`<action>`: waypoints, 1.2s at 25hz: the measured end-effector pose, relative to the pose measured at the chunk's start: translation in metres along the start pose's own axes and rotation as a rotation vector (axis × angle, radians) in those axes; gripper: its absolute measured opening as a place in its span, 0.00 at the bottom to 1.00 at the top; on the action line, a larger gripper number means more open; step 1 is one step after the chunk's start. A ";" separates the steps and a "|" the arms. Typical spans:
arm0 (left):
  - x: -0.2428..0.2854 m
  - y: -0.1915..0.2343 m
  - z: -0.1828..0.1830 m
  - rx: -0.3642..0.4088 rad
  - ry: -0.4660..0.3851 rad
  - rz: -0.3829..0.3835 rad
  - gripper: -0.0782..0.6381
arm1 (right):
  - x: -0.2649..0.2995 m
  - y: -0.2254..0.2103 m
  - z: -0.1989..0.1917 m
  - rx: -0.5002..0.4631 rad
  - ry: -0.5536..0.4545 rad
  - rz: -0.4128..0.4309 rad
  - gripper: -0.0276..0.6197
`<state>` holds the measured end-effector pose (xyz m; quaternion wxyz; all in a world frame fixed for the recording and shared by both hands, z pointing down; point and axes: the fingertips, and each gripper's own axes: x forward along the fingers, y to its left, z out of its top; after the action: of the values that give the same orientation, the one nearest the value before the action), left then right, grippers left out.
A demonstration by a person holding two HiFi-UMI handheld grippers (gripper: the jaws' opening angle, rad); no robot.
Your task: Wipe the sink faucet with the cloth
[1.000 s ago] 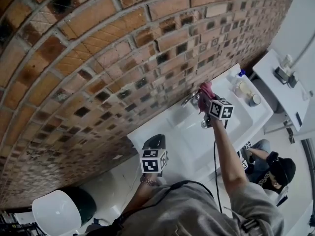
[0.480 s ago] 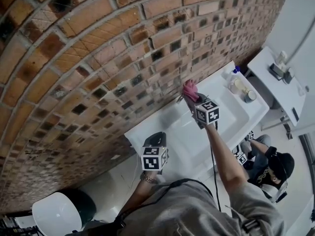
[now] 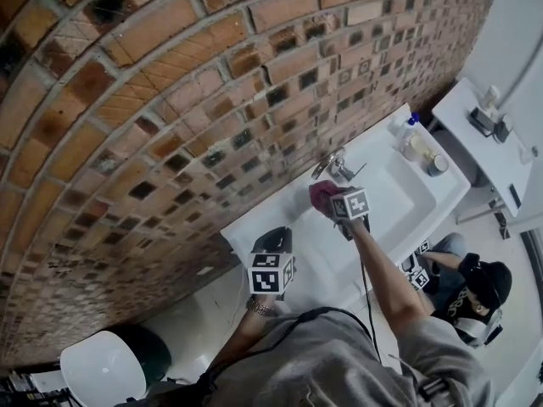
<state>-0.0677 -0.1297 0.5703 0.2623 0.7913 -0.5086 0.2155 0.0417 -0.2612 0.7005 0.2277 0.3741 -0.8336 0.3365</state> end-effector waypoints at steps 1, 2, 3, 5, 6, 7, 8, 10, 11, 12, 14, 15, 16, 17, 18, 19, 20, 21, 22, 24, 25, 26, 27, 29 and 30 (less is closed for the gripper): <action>0.000 0.006 0.000 -0.007 0.000 0.010 0.18 | -0.002 0.002 0.015 0.058 -0.079 0.057 0.11; 0.000 0.011 0.000 -0.015 0.001 0.018 0.17 | -0.005 0.007 0.033 0.122 -0.171 0.135 0.11; -0.001 0.014 -0.001 -0.022 0.002 0.025 0.17 | -0.009 0.011 0.046 0.172 -0.250 0.208 0.11; -0.002 0.015 -0.003 -0.028 0.003 0.030 0.17 | -0.016 0.011 0.055 0.178 -0.338 0.287 0.11; -0.003 0.014 -0.003 -0.026 0.002 0.028 0.17 | -0.022 0.010 0.055 0.163 -0.379 0.309 0.11; -0.003 0.012 -0.003 -0.022 0.002 0.025 0.17 | -0.031 0.007 0.058 0.160 -0.430 0.332 0.11; -0.003 0.011 -0.002 -0.019 0.003 0.023 0.17 | -0.042 0.005 0.065 0.166 -0.487 0.354 0.11; -0.001 0.011 -0.002 -0.015 0.005 0.023 0.17 | -0.058 -0.002 0.086 0.176 -0.576 0.363 0.11; 0.000 0.012 -0.002 -0.015 0.007 0.023 0.17 | -0.062 -0.007 0.095 0.171 -0.593 0.349 0.11; 0.001 0.011 -0.003 -0.016 0.010 0.022 0.17 | -0.063 -0.014 0.101 0.164 -0.596 0.327 0.11; 0.003 0.007 -0.004 -0.014 0.016 0.016 0.17 | -0.062 -0.032 0.105 0.176 -0.592 0.271 0.11; 0.004 0.004 -0.004 -0.009 0.017 0.011 0.17 | -0.061 -0.043 0.105 0.201 -0.592 0.233 0.11; 0.005 0.002 -0.004 -0.004 0.019 0.007 0.17 | -0.060 -0.056 0.105 0.228 -0.589 0.181 0.11; 0.006 0.000 -0.004 0.001 0.021 0.005 0.17 | -0.058 -0.067 0.103 0.249 -0.580 0.115 0.11; 0.008 0.000 -0.004 0.004 0.025 0.005 0.17 | -0.055 -0.075 0.101 0.259 -0.562 0.046 0.11; 0.008 0.000 -0.005 0.003 0.028 0.007 0.17 | -0.049 -0.080 0.097 0.264 -0.537 -0.013 0.12; 0.008 0.001 -0.006 0.001 0.030 0.009 0.17 | -0.041 -0.083 0.091 0.269 -0.500 -0.056 0.12; 0.008 0.001 -0.006 -0.001 0.031 0.011 0.17 | -0.030 -0.086 0.083 0.283 -0.451 -0.088 0.12; 0.008 0.002 -0.006 -0.002 0.030 0.012 0.17 | -0.020 -0.090 0.072 0.310 -0.392 -0.118 0.11; 0.007 0.004 -0.006 -0.004 0.028 0.017 0.17 | -0.011 -0.106 0.051 0.364 -0.304 -0.204 0.11; 0.005 0.005 -0.007 -0.007 0.028 0.020 0.17 | -0.015 -0.116 0.044 0.366 -0.289 -0.269 0.11; 0.003 0.006 -0.008 -0.011 0.028 0.024 0.17 | -0.025 -0.125 0.040 0.351 -0.294 -0.336 0.11; 0.002 0.008 -0.010 -0.015 0.028 0.028 0.17 | -0.036 -0.131 0.042 0.322 -0.310 -0.392 0.11; 0.004 0.015 -0.010 -0.024 0.030 0.040 0.17 | -0.048 -0.137 0.057 0.249 -0.326 -0.447 0.11; 0.006 0.020 -0.010 -0.031 0.031 0.047 0.17 | -0.043 -0.137 0.064 0.217 -0.306 -0.442 0.11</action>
<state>-0.0844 -0.1338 0.5856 0.2773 0.7715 -0.5262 0.2258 0.1668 -0.3554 0.6840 0.1258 0.6152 -0.7157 0.3057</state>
